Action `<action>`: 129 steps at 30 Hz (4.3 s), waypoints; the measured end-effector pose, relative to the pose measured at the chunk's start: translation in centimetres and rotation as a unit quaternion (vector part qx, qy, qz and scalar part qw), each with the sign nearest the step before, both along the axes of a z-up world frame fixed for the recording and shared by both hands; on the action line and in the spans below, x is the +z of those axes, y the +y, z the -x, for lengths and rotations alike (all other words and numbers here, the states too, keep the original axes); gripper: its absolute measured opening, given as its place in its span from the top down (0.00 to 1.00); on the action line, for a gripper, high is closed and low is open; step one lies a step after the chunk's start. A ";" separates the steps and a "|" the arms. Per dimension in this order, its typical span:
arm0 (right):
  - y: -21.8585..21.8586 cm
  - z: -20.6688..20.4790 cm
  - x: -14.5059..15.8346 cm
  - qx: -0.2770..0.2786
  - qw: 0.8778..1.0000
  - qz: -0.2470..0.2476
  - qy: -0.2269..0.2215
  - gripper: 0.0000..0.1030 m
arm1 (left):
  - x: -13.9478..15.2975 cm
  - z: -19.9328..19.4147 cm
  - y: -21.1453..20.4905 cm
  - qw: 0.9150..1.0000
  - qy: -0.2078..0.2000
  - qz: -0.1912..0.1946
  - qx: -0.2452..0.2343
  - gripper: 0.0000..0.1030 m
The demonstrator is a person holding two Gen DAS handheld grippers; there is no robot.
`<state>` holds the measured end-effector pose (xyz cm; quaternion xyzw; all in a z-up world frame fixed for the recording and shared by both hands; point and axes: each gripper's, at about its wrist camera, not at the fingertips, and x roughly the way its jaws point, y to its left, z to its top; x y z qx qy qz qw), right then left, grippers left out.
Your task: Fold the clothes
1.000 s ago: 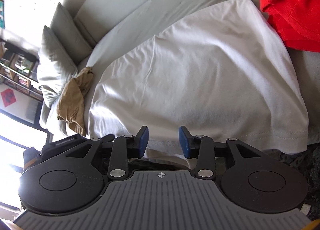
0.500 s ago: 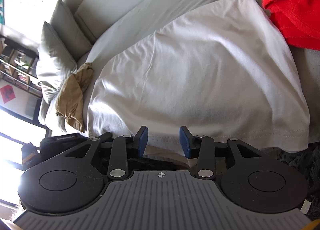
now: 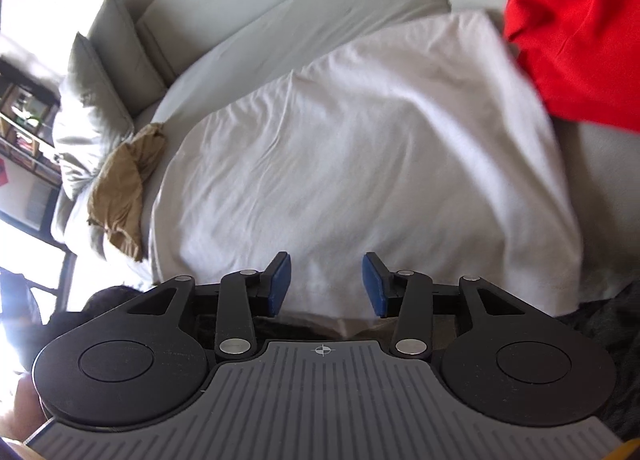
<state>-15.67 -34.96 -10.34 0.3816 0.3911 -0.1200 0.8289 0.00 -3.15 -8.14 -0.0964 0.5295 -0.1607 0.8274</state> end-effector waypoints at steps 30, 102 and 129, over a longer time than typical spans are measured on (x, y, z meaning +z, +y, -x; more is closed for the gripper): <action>0.5 0.2 0.6 0.001 1.000 0.000 -0.008 0.52 | -2.8 -4.8 1.6 0.981 0.081 0.075 0.159 0.79; -16.6 -9.9 -0.3 -0.129 0.969 0.172 0.120 1.00 | -4.0 -6.6 -17.2 0.940 -0.200 -0.144 -0.235 0.83; -5.7 9.3 -0.4 -0.151 0.987 -0.041 0.041 0.41 | -2.3 5.7 -14.9 0.914 -0.149 -0.155 -0.344 0.68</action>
